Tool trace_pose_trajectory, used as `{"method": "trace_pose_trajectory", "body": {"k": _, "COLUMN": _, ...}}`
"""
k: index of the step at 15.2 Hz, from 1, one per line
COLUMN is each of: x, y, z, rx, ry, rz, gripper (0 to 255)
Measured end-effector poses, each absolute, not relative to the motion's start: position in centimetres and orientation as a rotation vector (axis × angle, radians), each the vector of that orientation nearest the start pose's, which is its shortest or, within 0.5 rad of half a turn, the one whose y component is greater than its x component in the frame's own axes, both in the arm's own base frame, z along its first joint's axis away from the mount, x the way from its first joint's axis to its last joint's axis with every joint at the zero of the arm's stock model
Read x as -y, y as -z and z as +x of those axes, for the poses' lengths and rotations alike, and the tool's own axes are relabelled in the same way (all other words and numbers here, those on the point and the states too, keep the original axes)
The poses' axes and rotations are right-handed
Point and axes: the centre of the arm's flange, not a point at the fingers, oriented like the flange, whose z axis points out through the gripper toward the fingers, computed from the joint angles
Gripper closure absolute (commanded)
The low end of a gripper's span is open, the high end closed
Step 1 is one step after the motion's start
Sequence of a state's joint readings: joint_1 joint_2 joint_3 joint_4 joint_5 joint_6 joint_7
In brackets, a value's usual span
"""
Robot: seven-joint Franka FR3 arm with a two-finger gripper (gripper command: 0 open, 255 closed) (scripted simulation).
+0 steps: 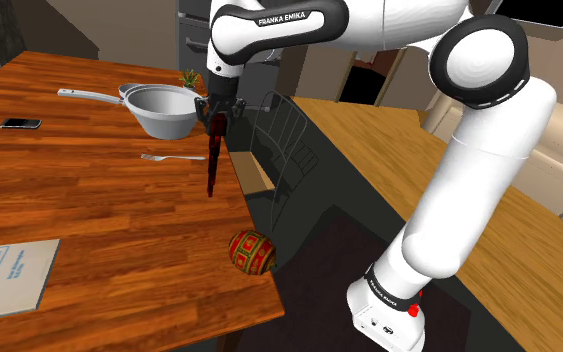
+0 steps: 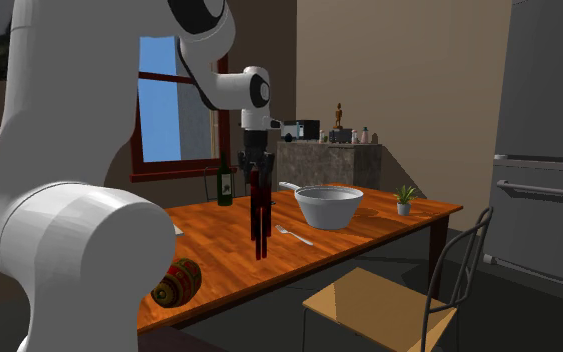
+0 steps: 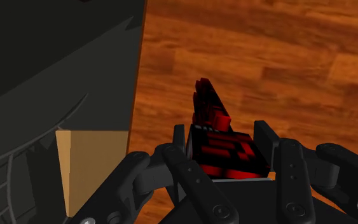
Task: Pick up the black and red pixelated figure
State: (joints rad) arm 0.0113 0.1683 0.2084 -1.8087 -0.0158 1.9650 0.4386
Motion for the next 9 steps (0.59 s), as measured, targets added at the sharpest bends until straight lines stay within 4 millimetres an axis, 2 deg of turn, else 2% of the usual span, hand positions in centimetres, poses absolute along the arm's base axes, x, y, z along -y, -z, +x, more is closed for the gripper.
{"method": "trace_pose_trajectory", "body": {"k": 9, "x": -12.5, "y": -49.5, "z": 59.3, "rx": -0.336, "ry": -0.022, "rz": -3.107, "gripper": 255}}
